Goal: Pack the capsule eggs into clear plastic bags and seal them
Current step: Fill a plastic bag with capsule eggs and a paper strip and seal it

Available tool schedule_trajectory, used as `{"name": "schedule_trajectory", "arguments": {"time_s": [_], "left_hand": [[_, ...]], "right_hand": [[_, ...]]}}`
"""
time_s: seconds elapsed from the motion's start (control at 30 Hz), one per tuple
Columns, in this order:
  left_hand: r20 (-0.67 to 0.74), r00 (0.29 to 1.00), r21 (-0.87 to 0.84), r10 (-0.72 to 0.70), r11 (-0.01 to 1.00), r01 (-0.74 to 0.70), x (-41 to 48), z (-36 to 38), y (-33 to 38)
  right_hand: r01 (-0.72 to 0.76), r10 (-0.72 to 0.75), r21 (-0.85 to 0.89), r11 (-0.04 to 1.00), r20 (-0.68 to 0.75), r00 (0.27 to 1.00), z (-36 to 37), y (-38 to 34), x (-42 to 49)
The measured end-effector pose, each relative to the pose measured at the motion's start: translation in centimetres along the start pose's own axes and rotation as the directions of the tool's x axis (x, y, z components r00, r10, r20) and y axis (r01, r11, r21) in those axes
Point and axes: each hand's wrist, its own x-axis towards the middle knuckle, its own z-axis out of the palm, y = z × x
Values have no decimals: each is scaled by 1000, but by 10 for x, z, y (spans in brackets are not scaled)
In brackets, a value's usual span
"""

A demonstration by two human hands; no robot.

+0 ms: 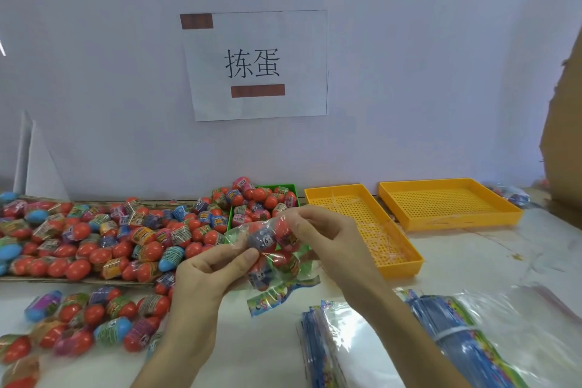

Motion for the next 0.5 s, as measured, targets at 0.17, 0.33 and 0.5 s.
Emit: {"name": "schedule_trajectory", "arguments": {"time_s": [0.17,0.33,0.5], "left_hand": [[25,1000,48,13,999,-14,-2,4,0],[3,999,36,49,998,-49,-5,6,3],[80,994,66,80,994,-85,-3,5,0]], "right_hand": [[-3,15,79,997,-155,988,6,10,-2],[-145,150,123,982,-30,988,-1,9,-2],[-84,85,27,996,-13,996,-15,1,1]]}}
